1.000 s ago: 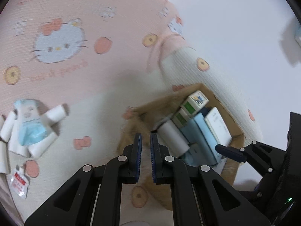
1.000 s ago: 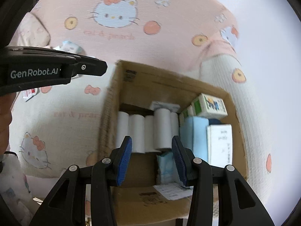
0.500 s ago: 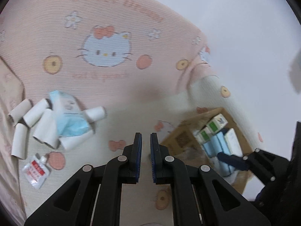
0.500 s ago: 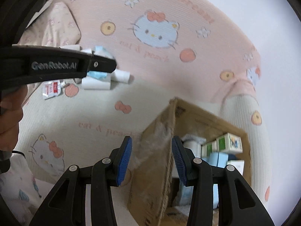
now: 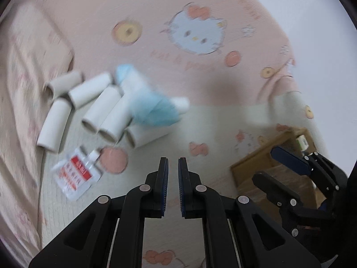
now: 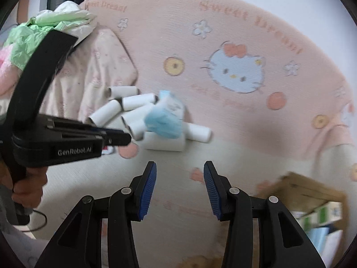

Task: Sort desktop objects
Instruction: 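Withdraw the right tool from the box back toward the tube pile, then close the right gripper on another white tube beside the blue mask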

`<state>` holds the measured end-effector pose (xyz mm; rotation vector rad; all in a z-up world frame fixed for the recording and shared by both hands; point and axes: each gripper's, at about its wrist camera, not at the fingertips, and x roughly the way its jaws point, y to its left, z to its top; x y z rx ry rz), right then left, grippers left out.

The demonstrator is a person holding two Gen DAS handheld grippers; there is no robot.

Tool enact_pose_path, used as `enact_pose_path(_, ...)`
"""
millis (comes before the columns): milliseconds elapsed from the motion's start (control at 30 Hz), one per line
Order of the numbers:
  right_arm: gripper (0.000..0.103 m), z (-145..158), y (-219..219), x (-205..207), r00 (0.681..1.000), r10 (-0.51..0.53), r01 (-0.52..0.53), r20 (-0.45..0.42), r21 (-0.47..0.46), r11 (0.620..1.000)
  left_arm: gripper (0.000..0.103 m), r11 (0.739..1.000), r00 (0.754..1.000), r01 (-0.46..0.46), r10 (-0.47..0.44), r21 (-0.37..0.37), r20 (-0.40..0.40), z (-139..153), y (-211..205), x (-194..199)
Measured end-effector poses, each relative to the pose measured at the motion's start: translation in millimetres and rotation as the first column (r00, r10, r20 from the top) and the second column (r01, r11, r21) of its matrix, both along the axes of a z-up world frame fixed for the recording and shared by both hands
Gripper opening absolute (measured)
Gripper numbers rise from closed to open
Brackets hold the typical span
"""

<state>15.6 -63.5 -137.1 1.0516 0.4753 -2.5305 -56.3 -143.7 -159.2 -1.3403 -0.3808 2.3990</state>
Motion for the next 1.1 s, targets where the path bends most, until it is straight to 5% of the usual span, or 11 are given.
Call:
enact_pose_path(167, 0.041, -31.4, -13.1, -20.2, 1.0, 0.017, -0.017, -0.005, -0.08, 0.997, 0.017, 0.996, 0.997, -0.053, 0.049, 0.067, 0.064, -20.7, -20.7, -13.0)
enact_pose_path(267, 0.056, -51.9, -15.0, -38.1, 0.999, -0.02, 0.025, 0.037, -0.131, 0.991, 0.035, 0.99, 0.992, -0.095, 0.084, 0.109, 0.094, -31.5, -29.2, -23.8)
enact_pose_path(367, 0.062, -71.2, -14.8, -55.9, 0.996, -0.051, 0.063, 0.066, -0.194, 0.979, 0.039, 0.985, 0.989, -0.113, 0.098, 0.128, 0.114, -41.9, -31.6, -33.7)
enact_pose_path(567, 0.064, -105.3, -25.4, -81.6, 0.994, -0.026, 0.039, 0.108, -0.12, 0.992, 0.048, 0.987, 0.984, -0.104, 0.085, 0.121, 0.159, -62.1, -29.1, -54.9)
enact_pose_path(767, 0.065, -126.4, -13.3, -99.1, 0.99, -0.05, 0.072, 0.132, -0.165, 0.984, 0.047, 0.988, 0.982, -0.12, 0.104, 0.097, 0.158, -72.7, -22.9, -70.8)
enact_pose_path(867, 0.069, -134.6, -4.1, -109.6, 0.986, -0.069, 0.103, 0.155, -0.223, 0.969, 0.02, 0.99, 0.973, -0.121, 0.103, 0.077, 0.207, -82.7, -19.6, -82.0)
enact_pose_path(1100, 0.07, -144.4, 3.3, -128.6, 0.979, -0.072, 0.122, 0.193, -0.262, 0.957, 0.019, 0.98, 0.954, -0.172, 0.141, 0.098, 0.266, -99.1, -24.0, -100.8)
